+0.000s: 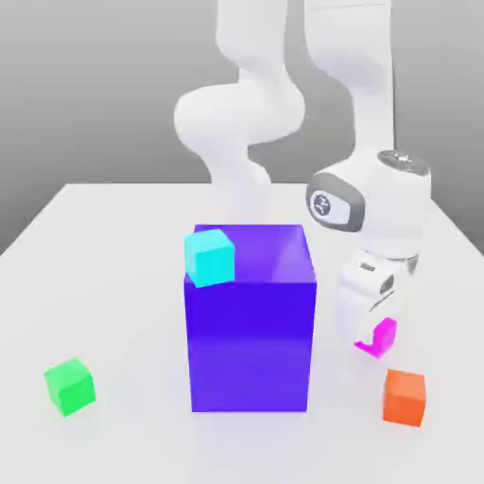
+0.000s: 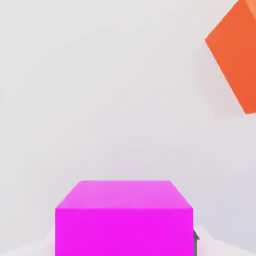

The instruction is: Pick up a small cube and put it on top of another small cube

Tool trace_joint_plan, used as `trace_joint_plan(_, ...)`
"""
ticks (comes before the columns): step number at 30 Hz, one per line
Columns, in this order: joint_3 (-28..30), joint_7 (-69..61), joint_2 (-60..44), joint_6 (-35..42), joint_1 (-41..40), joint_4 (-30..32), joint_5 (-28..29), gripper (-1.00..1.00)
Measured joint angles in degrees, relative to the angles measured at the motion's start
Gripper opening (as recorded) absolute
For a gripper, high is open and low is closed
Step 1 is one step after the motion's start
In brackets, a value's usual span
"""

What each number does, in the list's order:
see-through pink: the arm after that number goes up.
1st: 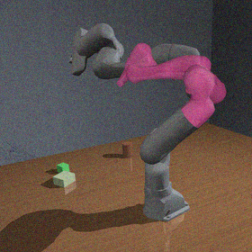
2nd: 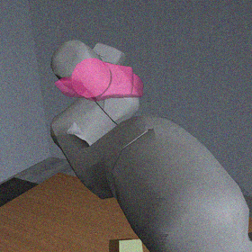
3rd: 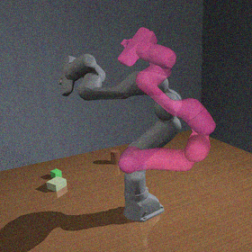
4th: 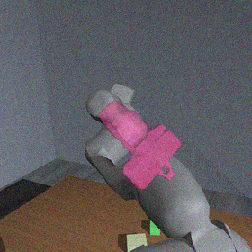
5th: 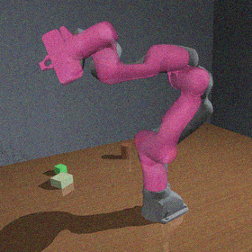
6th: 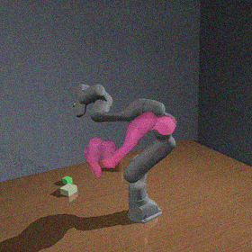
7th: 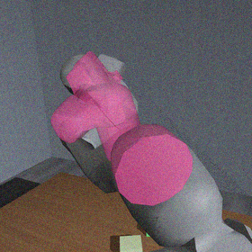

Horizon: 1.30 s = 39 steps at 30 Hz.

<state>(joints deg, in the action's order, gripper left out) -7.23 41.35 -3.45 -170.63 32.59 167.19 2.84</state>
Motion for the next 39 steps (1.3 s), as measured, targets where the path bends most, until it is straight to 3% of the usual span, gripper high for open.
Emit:
trace_joint_plan(2,0.01,-1.87,3.95,3.23,1.17,0.68,-2.7,-1.0)
trace_joint_plan(6,3.36,-2.7,2.3,5.45,2.84,-4.7,1.85,-1.0)
trace_joint_plan(8,6.36,-4.96,1.1,6.49,-3.14,-7.45,3.05,-1.0)
trace_joint_plan(15,12.32,-14.26,-3.15,10.09,-12.96,-17.02,5.94,-1.0)
trace_joint_plan(21,19.2,-24.32,-4.76,13.49,-22.38,-22.41,5.41,-1.0)
trace_joint_plan(27,27.34,-34.65,-2.1,16.85,-33.79,-21.68,2.11,-1.0)
trace_joint_plan(30,31.32,-41.23,1.08,18.82,-43.1,-18.36,-2.36,-1.0)
trace_joint_plan(36,26.47,-50.28,-7.99,10.63,-46.49,-17.65,-14.05,-1.0)
trace_joint_plan(37,25.75,-51.08,-9.08,9.71,-47.0,-17.71,-15.16,1.0)
trace_joint_plan(39,25.75,-51.08,-9.08,9.71,-47.0,-17.71,-15.16,1.0)
